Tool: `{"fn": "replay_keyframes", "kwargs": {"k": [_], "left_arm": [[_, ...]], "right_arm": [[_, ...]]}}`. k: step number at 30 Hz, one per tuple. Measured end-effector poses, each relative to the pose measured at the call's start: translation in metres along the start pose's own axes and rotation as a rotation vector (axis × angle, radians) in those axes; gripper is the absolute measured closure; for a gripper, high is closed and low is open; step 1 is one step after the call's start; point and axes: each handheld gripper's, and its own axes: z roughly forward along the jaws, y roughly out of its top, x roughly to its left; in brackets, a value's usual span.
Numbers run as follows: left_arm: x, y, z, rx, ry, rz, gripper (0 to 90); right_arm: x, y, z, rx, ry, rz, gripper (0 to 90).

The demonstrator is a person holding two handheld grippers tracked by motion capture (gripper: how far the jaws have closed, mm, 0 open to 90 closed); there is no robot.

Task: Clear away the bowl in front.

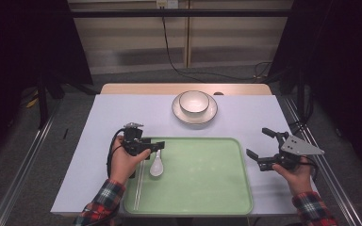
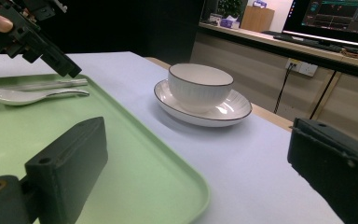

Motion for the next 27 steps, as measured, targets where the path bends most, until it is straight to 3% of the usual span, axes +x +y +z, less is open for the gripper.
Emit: {"fn": "replay_keyframes", "kwargs": {"k": [4, 13, 17, 27], "left_arm": [[0.0, 0.005, -0.001, -0.018, 0.014, 0.013, 20.5], [0.002, 0.02, -0.001, -0.058, 0.024, 0.024, 16.5], [-0.001, 0.029, 0.005, -0.082, 0.024, 0.021, 15.5], [-0.002, 0.053, 0.022, -0.09, 0.038, 0.031, 14.3]], "right_arm": [[0.0, 0.0, 0.0, -0.001, -0.001, 0.0, 4.1], [0.0, 0.0, -0.001, 0.001, 0.0, -0.005, 4.1], [0.0, 0.0, -0.001, 0.003, 0.0, -0.006, 4.1], [0.0, 0.0, -0.002, 0.003, -0.002, -0.009, 4.1]]}}
